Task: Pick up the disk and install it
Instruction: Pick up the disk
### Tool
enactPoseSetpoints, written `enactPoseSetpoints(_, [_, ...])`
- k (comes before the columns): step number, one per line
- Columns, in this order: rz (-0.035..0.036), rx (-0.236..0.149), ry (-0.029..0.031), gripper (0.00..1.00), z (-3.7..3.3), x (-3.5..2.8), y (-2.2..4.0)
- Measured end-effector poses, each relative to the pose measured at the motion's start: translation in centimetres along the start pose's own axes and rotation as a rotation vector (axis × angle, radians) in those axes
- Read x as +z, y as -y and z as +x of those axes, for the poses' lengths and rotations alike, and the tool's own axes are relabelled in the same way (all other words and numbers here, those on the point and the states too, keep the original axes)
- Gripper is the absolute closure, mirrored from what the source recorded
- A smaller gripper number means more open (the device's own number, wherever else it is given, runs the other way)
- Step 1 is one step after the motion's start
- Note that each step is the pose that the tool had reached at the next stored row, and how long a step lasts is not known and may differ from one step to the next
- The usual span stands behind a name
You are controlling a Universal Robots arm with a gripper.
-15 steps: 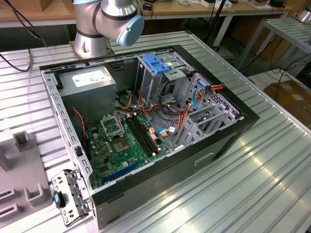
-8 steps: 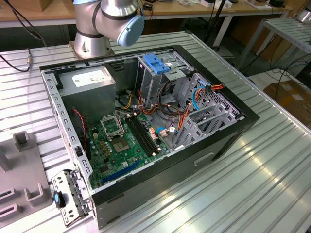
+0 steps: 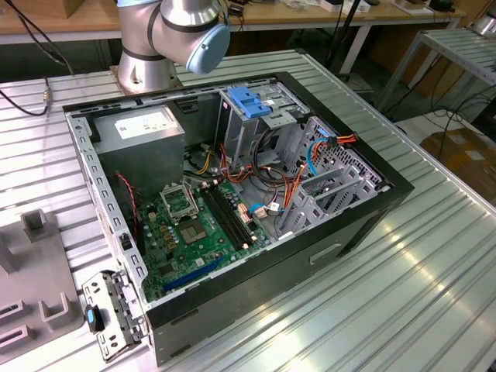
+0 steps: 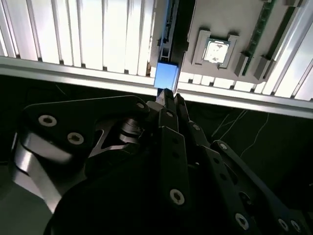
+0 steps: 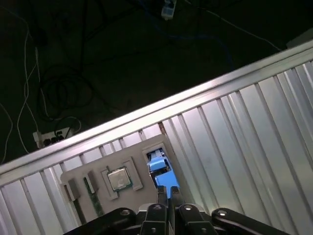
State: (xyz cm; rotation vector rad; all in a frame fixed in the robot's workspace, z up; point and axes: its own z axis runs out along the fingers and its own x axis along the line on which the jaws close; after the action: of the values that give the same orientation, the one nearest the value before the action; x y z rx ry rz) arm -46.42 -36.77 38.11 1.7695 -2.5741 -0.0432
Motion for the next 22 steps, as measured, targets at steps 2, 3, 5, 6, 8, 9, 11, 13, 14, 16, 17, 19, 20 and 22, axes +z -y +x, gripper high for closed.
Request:
enactPoseSetpoints(2, [0.0026, -0.065, -0.0011, 0.76, 0.00, 0.26, 0.01])
enactPoseSetpoints(3, [0.0036, -0.089, -0.0015, 0.69, 0.00, 0.36, 0.01])
enactPoseSetpoints(5, [0.0050, -0.130, -0.0023, 0.68, 0.00, 0.52, 0.02])
enactPoseSetpoints(6, [0.0057, -0.149, -0.0027, 0.68, 0.00, 0.59, 0.02])
enactPoseSetpoints(8, [0.0073, -0.189, -0.0034, 0.62, 0.00, 0.75, 0.02])
enactPoseSetpoints(9, [0.0082, -0.212, -0.0038, 0.62, 0.00, 0.83, 0.03])
enactPoseSetpoints(11, [0.0097, -0.249, -0.0043, 0.61, 0.00, 0.99, 0.03])
enactPoseSetpoints(13, [0.0112, -0.270, -0.0045, 0.61, 0.00, 1.15, 0.03])
enactPoseSetpoints(14, [0.0118, -0.274, -0.0045, 0.55, 0.00, 1.29, 0.04])
enactPoseSetpoints(16, [0.0122, -0.276, -0.0045, 0.55, 0.00, 1.94, 0.06])
enactPoseSetpoints(17, [0.0124, -0.276, -0.0044, 0.55, 0.00, 2.17, 0.07])
enactPoseSetpoints(19, [0.0121, -0.276, -0.0046, 0.55, 0.00, 2.58, 0.08])
enactPoseSetpoints(20, [0.0122, -0.276, -0.0046, 0.55, 0.00, 2.74, 0.09])
enactPoseSetpoints(22, [0.0122, -0.276, -0.0045, 0.55, 0.00, 3.11, 0.10])
